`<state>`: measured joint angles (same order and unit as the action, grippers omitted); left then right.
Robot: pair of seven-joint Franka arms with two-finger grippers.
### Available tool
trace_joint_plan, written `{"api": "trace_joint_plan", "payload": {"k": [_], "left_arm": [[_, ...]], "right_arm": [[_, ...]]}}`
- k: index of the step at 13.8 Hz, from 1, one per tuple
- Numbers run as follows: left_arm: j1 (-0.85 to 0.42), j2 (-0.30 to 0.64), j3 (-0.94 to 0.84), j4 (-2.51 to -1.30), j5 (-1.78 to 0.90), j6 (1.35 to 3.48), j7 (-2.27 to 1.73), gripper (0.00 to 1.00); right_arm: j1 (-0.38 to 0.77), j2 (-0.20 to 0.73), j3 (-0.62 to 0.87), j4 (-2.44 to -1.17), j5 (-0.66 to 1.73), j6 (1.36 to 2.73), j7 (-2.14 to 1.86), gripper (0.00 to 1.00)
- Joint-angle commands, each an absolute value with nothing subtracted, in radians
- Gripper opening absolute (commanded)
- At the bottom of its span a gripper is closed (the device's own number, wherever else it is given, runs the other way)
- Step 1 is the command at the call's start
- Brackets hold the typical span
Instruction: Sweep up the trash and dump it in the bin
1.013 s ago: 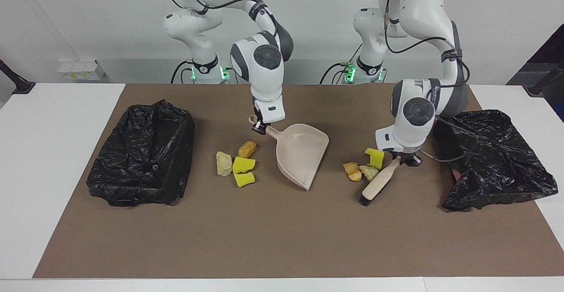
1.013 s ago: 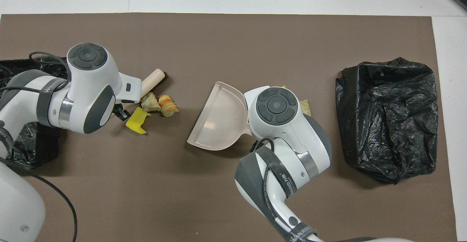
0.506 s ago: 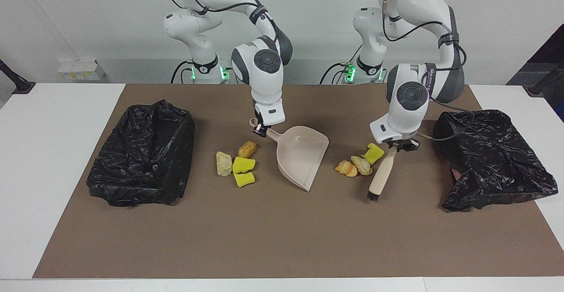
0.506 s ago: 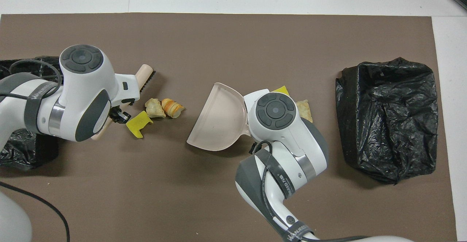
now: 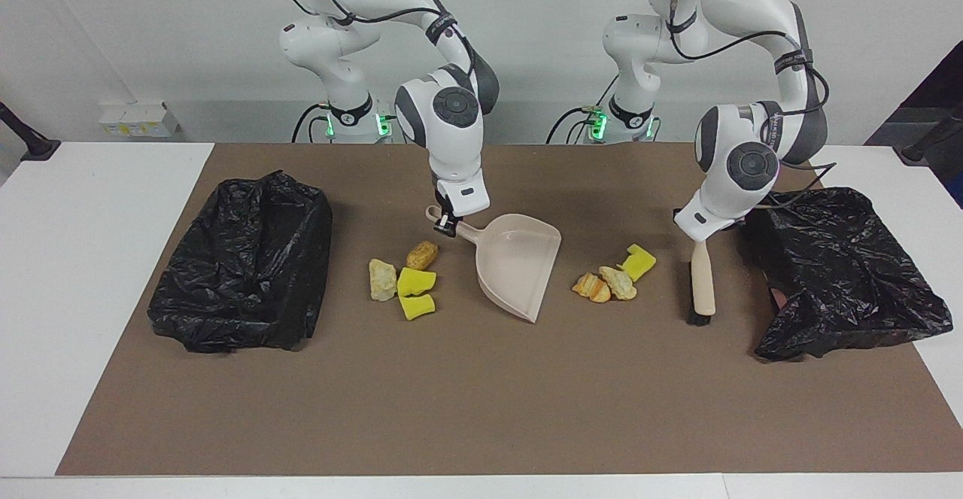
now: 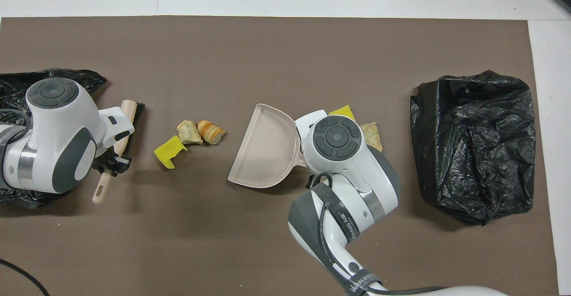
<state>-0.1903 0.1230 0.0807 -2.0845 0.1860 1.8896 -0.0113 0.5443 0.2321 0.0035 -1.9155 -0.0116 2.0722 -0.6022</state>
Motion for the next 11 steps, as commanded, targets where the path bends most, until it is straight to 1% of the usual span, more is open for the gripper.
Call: {"api": "trace_joint_plan", "payload": {"k": [1, 7, 9, 10, 11], "left_arm": [[-0.209, 0.046, 0.069, -2.200, 0.124, 1.979, -0.095, 0.00], [-0.372, 0.014, 0.067, -2.241, -0.061, 1.968, -0.114, 0.00], [-0.461, 0.014, 0.067, -2.261, -0.121, 1.977, -0.114, 0.00], [-0.486, 0.014, 0.066, -2.260, -0.158, 1.974, -0.118, 0.00], [-0.542, 0.012, 0.066, -2.255, -0.185, 1.979, -0.121, 0.00]], "right_arm": [[0.548, 0.238, 0.008, -1.934, -0.009, 2.114, -0.632, 0.00], [0.549, 0.239, 0.008, -1.930, -0.009, 2.112, -0.617, 0.00], [0.551, 0.239, 0.008, -1.928, -0.009, 2.111, -0.607, 0.00], [0.551, 0.239, 0.008, -1.927, -0.009, 2.111, -0.606, 0.00], [0.551, 0.239, 0.008, -1.927, -0.009, 2.111, -0.595, 0.00]]}}
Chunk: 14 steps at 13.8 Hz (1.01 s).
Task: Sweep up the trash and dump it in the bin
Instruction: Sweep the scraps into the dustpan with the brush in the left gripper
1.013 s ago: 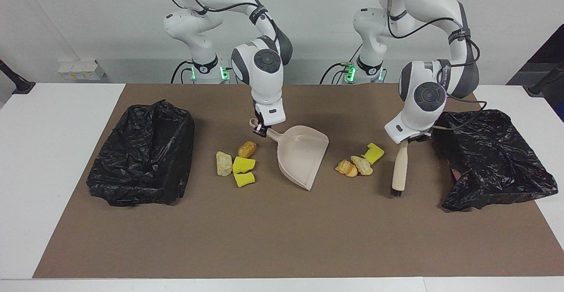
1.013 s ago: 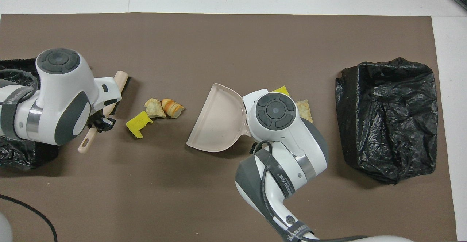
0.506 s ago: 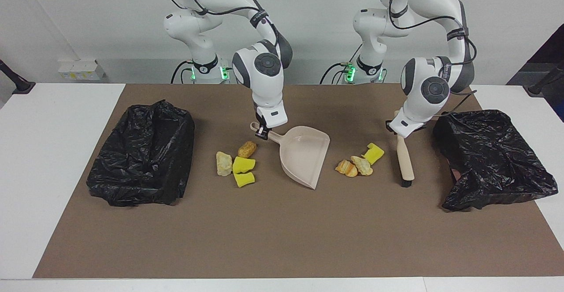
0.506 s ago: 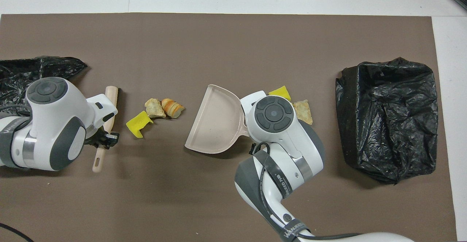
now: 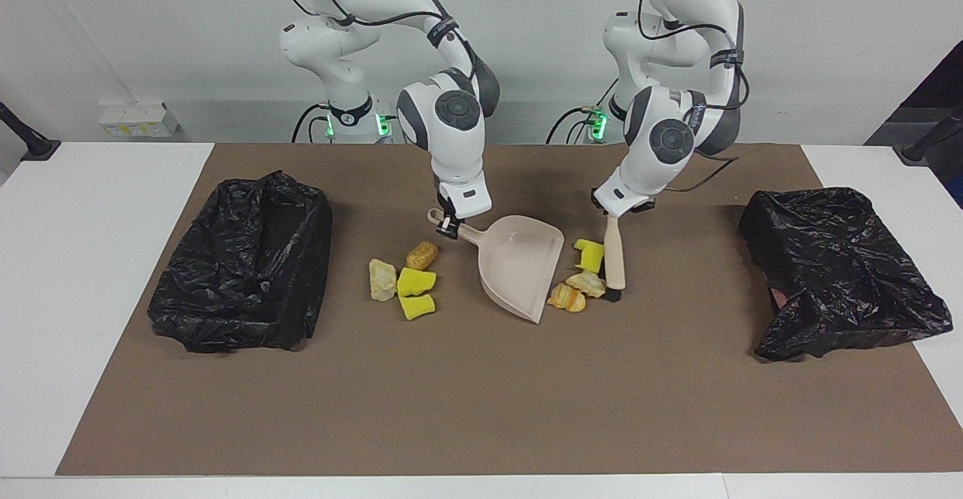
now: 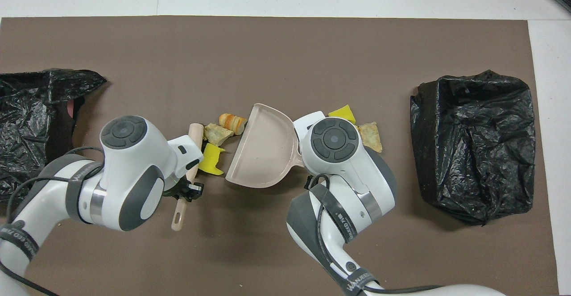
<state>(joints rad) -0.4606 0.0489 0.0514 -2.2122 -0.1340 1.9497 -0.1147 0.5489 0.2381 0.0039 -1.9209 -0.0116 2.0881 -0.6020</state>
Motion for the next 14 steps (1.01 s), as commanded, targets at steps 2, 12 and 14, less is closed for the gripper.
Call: {"api": "trace_joint_plan", "payload": {"k": [2, 12, 14], "left_arm": [[-0.638, 0.011, 0.063, -2.241, -0.225, 1.986, -0.153, 0.00], [-0.668, 0.015, 0.078, -2.007, -0.216, 1.784, -0.275, 0.00], [-0.617, -0.017, 0.078, -1.988, -0.210, 1.770, -0.276, 0.00]], "right_arm": [[0.552, 0.239, 0.008, -1.925, -0.009, 2.111, -0.589, 0.00], [0.551, 0.238, 0.008, -1.922, -0.009, 2.099, -0.568, 0.00], [0.549, 0.235, 0.008, -1.922, -0.009, 2.095, -0.568, 0.00]]}}
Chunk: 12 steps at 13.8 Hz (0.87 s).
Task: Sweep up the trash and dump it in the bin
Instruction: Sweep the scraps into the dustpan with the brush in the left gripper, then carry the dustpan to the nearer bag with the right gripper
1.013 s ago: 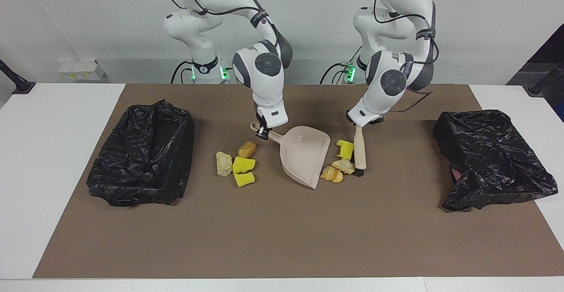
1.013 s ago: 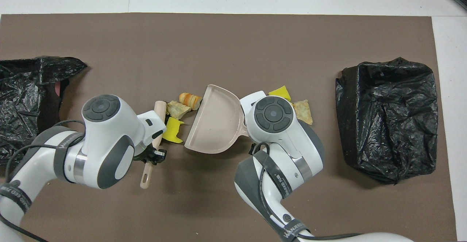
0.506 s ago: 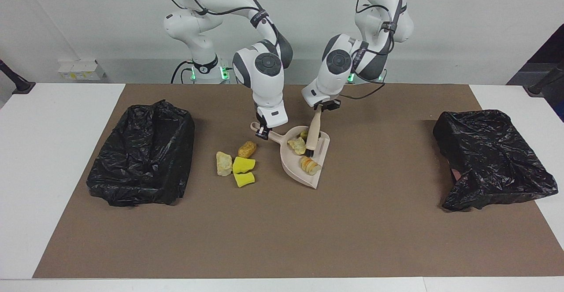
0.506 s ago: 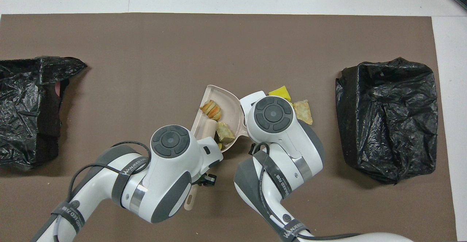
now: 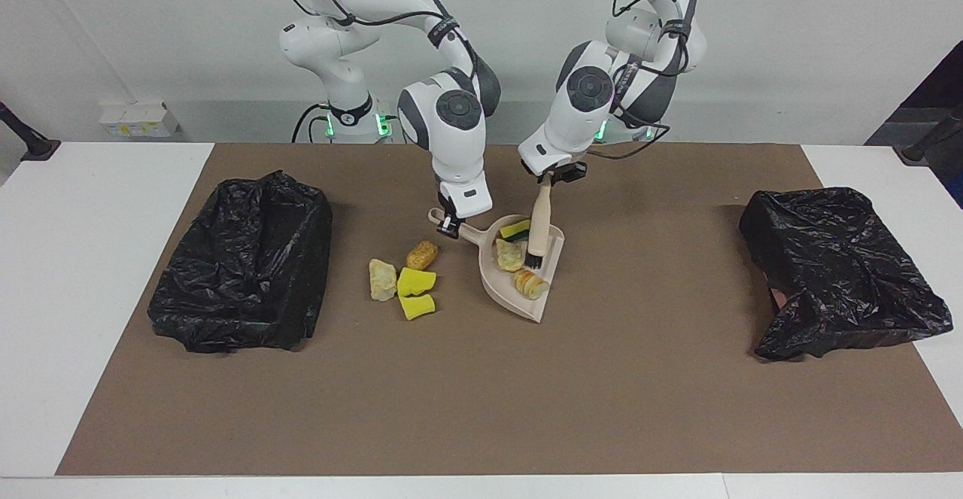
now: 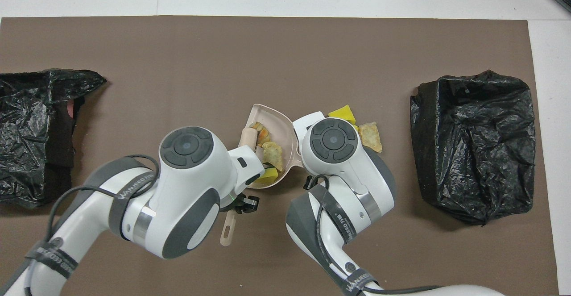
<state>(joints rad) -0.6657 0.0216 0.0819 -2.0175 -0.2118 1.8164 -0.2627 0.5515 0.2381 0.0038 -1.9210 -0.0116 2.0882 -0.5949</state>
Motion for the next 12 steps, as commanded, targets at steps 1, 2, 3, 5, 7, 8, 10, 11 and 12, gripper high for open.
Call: {"api": "trace_joint_plan", "payload": {"k": [1, 2, 3, 5, 7, 8, 10, 11, 12], "left_arm": [[-0.609, -0.021, 0.078, -1.990, -0.200, 1.766, -0.285, 0.00], [-0.607, -0.026, 0.078, -1.999, -0.195, 1.758, -0.326, 0.00], [-0.601, -0.044, 0.077, -2.022, -0.193, 1.756, -0.383, 0.00], [-0.610, -0.089, 0.075, -2.093, -0.193, 1.764, -0.490, 0.00], [-0.624, -0.120, 0.066, -2.153, -0.193, 1.773, -0.599, 0.00], [-0.643, -0.120, 0.063, -2.173, -0.193, 1.782, -0.620, 0.00], [-0.701, -0.123, 0.061, -2.227, -0.195, 1.859, -0.725, 0.00], [-0.744, -0.132, 0.061, -2.265, -0.195, 1.918, -0.777, 0.00], [-0.779, -0.140, 0.061, -2.305, -0.195, 1.969, -0.811, 0.00]], "right_arm": [[0.549, 0.235, 0.008, -1.922, -0.008, 2.095, -0.568, 0.00], [0.546, 0.230, 0.008, -1.922, -0.006, 2.095, -0.568, 0.00], [0.539, 0.223, 0.008, -1.918, -0.006, 2.083, -0.569, 0.00], [0.522, 0.187, 0.005, -1.917, 0.008, 2.053, -0.565, 0.00], [0.493, 0.138, 0.005, -1.917, 0.009, 2.028, -0.557, 0.00], [0.467, 0.117, 0.005, -1.917, 0.008, 2.016, -0.563, 0.00], [0.431, 0.074, 0.003, -1.917, 0.008, 1.970, -0.566, 0.00], [0.410, 0.058, 0.003, -1.917, 0.006, 1.951, -0.569, 0.00], [0.391, 0.037, 0.002, -1.917, 0.005, 1.939, -0.577, 0.00]]}}
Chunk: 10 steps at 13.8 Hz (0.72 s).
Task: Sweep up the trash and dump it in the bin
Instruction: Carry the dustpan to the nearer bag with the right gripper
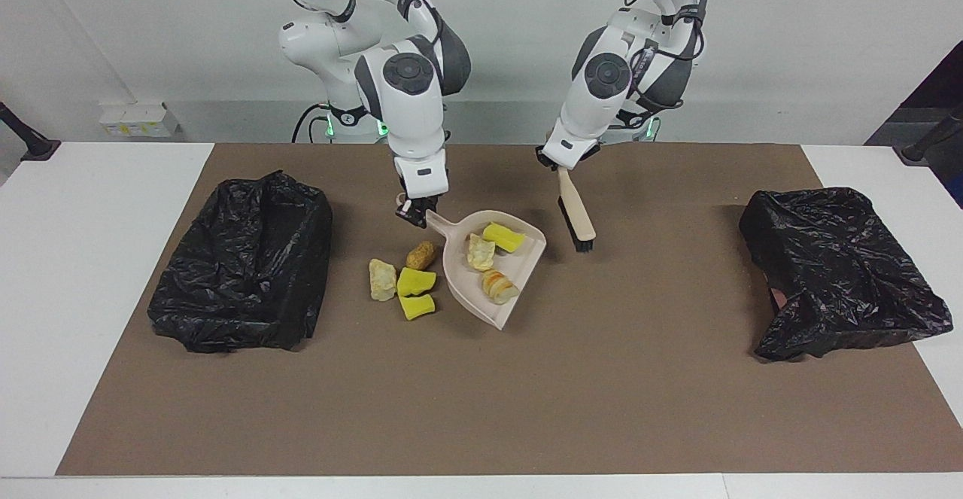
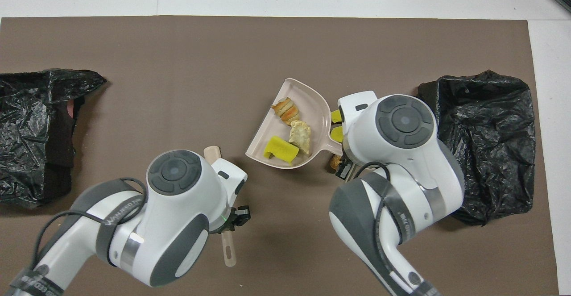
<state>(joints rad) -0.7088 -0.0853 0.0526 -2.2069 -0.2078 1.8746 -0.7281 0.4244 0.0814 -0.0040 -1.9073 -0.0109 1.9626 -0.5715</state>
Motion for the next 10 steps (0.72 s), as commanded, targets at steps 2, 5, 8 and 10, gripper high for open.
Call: {"api": "trace_joint_plan", "payload": {"k": [2, 5, 8, 10], "left_arm": [[-0.817, -0.146, 0.060, -2.371, -0.210, 2.026, -0.819, 0.00], [-0.824, -0.167, 0.058, -2.453, -0.233, 2.100, -0.795, 0.00], [-0.807, -0.158, 0.063, -2.447, -0.235, 2.103, -0.709, 0.75], [-0.767, -0.132, 0.066, -2.416, -0.233, 2.097, -0.701, 1.00]], "right_arm": [[0.321, -0.009, 0.000, -1.905, -0.003, 1.889, -0.589, 0.00], [0.186, -0.061, -0.005, -1.885, -0.011, 1.787, -0.619, 0.00], [0.054, -0.075, -0.008, -1.861, -0.084, 1.706, -0.759, 0.00], [-0.027, -0.087, -0.008, -1.862, -0.150, 1.692, -0.880, 0.00]]}}
